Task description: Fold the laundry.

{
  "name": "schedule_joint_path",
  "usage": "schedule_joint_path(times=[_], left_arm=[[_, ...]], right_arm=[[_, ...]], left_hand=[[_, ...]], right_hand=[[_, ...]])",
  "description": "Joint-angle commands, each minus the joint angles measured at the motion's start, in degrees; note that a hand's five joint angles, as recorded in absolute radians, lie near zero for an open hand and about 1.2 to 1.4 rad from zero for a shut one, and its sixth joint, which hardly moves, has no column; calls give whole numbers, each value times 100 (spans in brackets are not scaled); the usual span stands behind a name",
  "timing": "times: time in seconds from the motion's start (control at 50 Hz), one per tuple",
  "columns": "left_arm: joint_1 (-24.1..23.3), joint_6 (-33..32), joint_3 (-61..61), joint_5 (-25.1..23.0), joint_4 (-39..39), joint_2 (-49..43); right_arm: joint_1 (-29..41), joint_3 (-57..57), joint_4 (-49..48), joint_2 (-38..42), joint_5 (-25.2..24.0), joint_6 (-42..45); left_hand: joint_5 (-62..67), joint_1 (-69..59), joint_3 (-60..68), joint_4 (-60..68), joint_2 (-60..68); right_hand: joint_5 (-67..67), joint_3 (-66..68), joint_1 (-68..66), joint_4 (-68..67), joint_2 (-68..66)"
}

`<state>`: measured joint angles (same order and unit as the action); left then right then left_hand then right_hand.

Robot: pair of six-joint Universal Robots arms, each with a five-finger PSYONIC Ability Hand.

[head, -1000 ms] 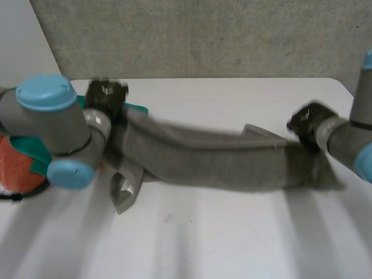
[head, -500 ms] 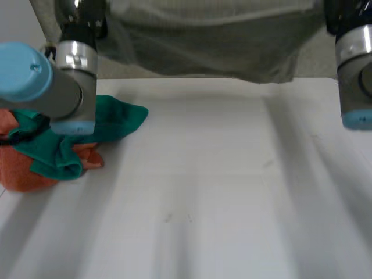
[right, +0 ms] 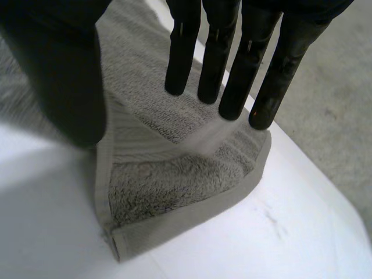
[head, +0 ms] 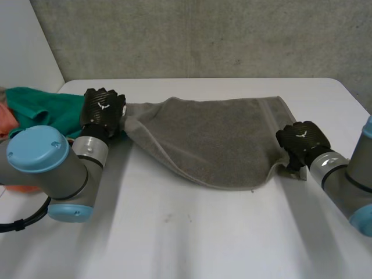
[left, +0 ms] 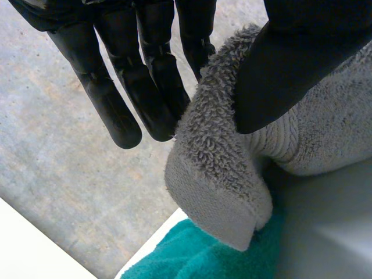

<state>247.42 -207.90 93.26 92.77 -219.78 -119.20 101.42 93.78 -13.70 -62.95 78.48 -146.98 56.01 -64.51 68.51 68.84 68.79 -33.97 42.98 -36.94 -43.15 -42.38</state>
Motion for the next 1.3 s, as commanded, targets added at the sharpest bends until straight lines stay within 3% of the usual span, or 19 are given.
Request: schedule_joint_path(times=[0.02,0.18,0.4,0.56,0.6,0.64,0.66,0.76,0.9,1.04,1.14,1.2,1.3], left_arm=[[0,74,34,4,6,239],[8,277,26,13,6,283],[52,285,17,4,6,283],[61,285,8,4,14,283],[61,285,8,5,23,283],[87,285,17,13,137,283],[87,285,8,13,190,292],[114,294,61,13,830,450],[202,259,455,4,1779,897],[202,119,1132,4,2799,1566],[202,-390,1721,-4,3731,2049],[202,-751,2020,-13,3987,2199],[158,-813,2021,-13,3759,2199]], right_arm=[[-518,-106,42,-6,-149,-1376],[-817,-62,323,55,-175,-2238],[-791,-132,456,345,-632,-2247],[-755,-544,429,872,-598,-2265],[-747,-703,420,1048,-554,-2239],[-729,-835,420,1145,-448,-2212],[-703,-913,420,1145,-274,-2178],[-764,-879,438,900,123,-2002],[-782,-326,569,-234,-26,-659],[-834,131,2463,-884,35,2037],[-1194,430,3853,-1262,509,2945],[-1282,562,4207,-1430,676,3244],[-1300,493,4051,-1465,686,3404]], left_hand=[[1399,-1549,1149,1116,1121],[1399,-1549,1149,1116,1121],[1399,-1549,1149,1116,1121],[1399,-1549,1149,1116,1121],[1399,-1549,1149,1116,1121],[1399,-1549,1149,1116,1121],[1399,-1549,1149,1116,1121],[1399,-1549,1149,1116,1121],[1399,-1549,1149,1116,1121],[1399,-1549,1149,1116,1121],[1399,-1549,1149,1116,1121],[1399,-1549,1149,1116,1121],[1399,-1549,1149,1116,1121]], right_hand=[[1958,-1859,1255,1876,1799],[1959,-1860,1256,1877,1800],[1572,-1473,869,1490,1413],[1505,-1406,802,1423,1346],[1154,-1054,450,1071,994],[96,4,-608,13,-64],[-1157,1257,-1860,-1240,-1317],[-3470,3569,-4173,-3552,-3629],[-3603,3702,-4306,-3685,-3762],[-3603,3702,-4306,-3685,-3762],[-3603,3702,-4306,-3685,-3762],[-3603,3702,-4306,-3685,-3762],[-3603,3702,-4306,-3685,-3762]])
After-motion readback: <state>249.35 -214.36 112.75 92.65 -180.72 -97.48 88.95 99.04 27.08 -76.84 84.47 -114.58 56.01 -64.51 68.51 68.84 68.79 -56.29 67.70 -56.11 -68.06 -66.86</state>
